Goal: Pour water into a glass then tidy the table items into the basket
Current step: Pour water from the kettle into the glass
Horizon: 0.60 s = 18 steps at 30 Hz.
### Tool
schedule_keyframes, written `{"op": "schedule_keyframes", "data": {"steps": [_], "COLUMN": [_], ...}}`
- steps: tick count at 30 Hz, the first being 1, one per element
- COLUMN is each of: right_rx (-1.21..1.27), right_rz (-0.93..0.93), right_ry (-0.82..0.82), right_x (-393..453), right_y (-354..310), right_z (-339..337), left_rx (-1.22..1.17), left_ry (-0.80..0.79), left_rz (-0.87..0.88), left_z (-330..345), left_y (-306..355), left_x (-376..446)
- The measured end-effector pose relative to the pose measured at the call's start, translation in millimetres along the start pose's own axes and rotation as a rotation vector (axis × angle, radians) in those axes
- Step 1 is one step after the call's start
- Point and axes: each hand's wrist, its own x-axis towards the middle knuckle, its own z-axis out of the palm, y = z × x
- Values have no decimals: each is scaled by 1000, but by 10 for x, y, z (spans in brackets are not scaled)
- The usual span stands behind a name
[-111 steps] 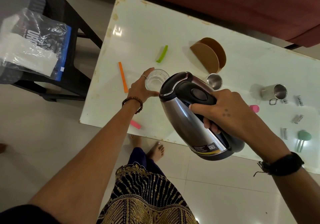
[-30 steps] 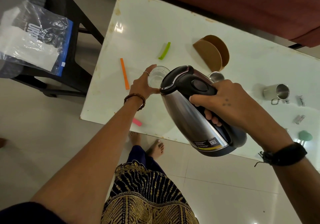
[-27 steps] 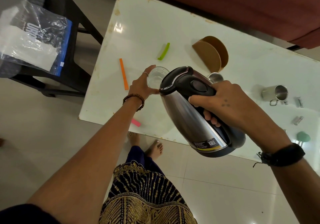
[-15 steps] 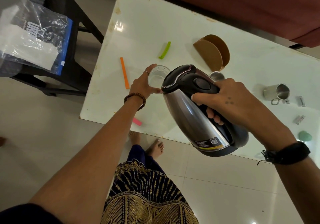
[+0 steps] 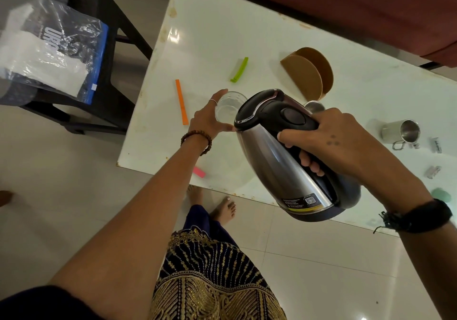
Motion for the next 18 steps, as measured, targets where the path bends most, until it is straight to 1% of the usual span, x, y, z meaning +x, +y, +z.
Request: {"op": "schedule_keyframes", "data": {"steps": [3, 6, 9, 12, 18], "right_rx": [5, -14, 19, 26, -35], "right_rz": [33, 66, 35, 30, -58], "right_ry": [-22, -109, -39, -38, -1], "right_x": [25, 25, 31, 41, 72], "right_y": [-19, -36, -29, -29, 27], "right_z": [-19, -25, -29, -18, -10], "left_rx": [3, 9, 7, 15, 9], "left_ry": [-3, -5, -8, -11, -6], "left_rz": [2, 2, 2, 10, 6], "left_z": [-3, -2, -5, -8, -14], "left_y": [11, 18, 18, 19, 9], "left_x": [-4, -9, -8, -8, -8]}}
